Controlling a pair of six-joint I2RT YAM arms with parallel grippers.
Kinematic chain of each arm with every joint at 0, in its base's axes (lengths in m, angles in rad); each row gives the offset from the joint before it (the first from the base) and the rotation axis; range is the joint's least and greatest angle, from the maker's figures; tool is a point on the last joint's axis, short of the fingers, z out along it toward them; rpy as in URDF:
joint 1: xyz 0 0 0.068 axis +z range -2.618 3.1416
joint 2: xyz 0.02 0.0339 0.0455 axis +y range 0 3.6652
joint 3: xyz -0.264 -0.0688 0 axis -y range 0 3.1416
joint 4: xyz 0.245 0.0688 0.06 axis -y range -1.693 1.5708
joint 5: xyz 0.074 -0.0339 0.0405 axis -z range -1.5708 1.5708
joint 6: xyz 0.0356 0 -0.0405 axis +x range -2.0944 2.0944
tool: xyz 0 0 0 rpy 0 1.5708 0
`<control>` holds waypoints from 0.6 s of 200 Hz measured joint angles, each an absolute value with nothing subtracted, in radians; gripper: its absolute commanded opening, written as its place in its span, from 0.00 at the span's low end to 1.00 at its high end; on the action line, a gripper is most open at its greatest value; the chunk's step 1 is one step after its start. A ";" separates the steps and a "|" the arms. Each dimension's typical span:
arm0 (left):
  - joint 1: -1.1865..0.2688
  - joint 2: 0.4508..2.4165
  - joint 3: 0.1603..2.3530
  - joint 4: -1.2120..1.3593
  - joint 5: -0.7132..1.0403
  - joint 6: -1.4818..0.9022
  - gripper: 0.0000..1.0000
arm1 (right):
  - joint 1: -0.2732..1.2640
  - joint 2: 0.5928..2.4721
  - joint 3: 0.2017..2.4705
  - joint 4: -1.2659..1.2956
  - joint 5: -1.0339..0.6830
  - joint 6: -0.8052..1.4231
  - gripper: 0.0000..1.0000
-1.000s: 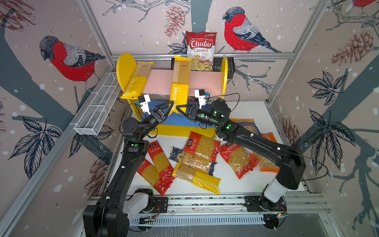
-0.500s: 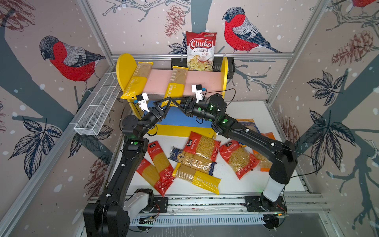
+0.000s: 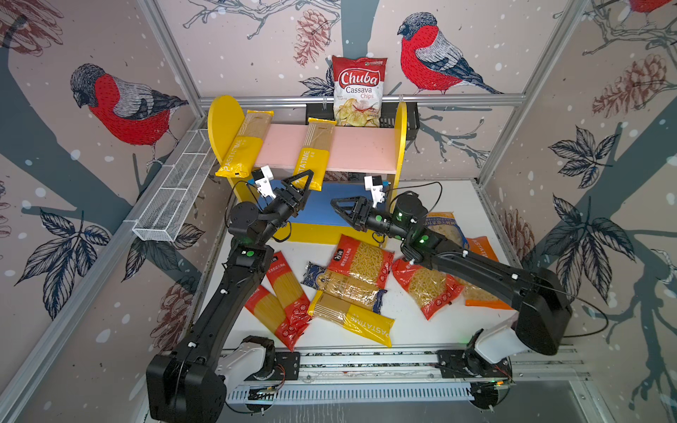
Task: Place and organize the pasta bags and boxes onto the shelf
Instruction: 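Slide the pack with the left gripper beside the first pack while the right gripper withdraws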
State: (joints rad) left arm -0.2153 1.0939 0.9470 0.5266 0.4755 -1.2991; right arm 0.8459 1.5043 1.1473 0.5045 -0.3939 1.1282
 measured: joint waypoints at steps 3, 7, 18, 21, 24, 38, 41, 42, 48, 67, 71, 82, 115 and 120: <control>-0.221 1.094 0.951 0.520 0.466 -1.295 0.54 | 0.846 1.497 1.134 0.502 -0.390 1.127 0.72; -0.226 1.093 0.955 0.512 0.455 -1.289 0.50 | 0.846 1.489 1.120 0.496 -0.386 1.127 0.72; -0.233 1.090 0.956 0.488 0.422 -1.281 0.39 | 0.846 1.468 1.076 0.492 -0.367 1.124 0.72; -0.234 1.088 0.956 0.477 0.412 -1.282 0.37 | 0.846 1.464 1.066 0.489 -0.365 1.124 0.72; -0.235 1.086 0.956 0.468 0.405 -1.281 0.35 | 0.846 1.459 1.055 0.485 -0.361 1.124 0.72; -0.239 1.077 0.955 0.447 0.372 -1.282 0.27 | 0.849 1.444 1.018 0.467 -0.345 1.121 0.72; -0.239 1.075 0.955 0.442 0.366 -1.282 0.26 | 0.850 1.443 1.012 0.464 -0.345 1.121 0.72; -0.239 1.074 0.955 0.440 0.364 -1.282 0.26 | 0.850 1.442 1.009 0.463 -0.345 1.120 0.72; -0.239 1.071 0.955 0.432 0.358 -1.283 0.24 | 0.853 1.441 0.996 0.460 -0.344 1.120 0.72; -0.238 1.070 0.971 0.394 0.336 -1.282 0.20 | 0.869 1.441 0.960 0.446 -0.334 1.120 0.71; -0.237 1.070 0.974 0.388 0.335 -1.282 0.18 | 0.873 1.441 0.953 0.442 -0.331 1.120 0.71; -0.228 1.072 0.995 0.357 0.334 -1.282 0.15 | 0.886 1.445 0.938 0.439 -0.328 1.121 0.71; -0.128 1.090 1.046 0.294 0.363 -1.278 0.07 | 0.920 1.451 0.904 0.437 -0.315 1.122 0.70; -0.106 1.093 1.056 0.282 0.369 -1.278 0.07 | 0.923 1.451 0.900 0.437 -0.312 1.123 0.70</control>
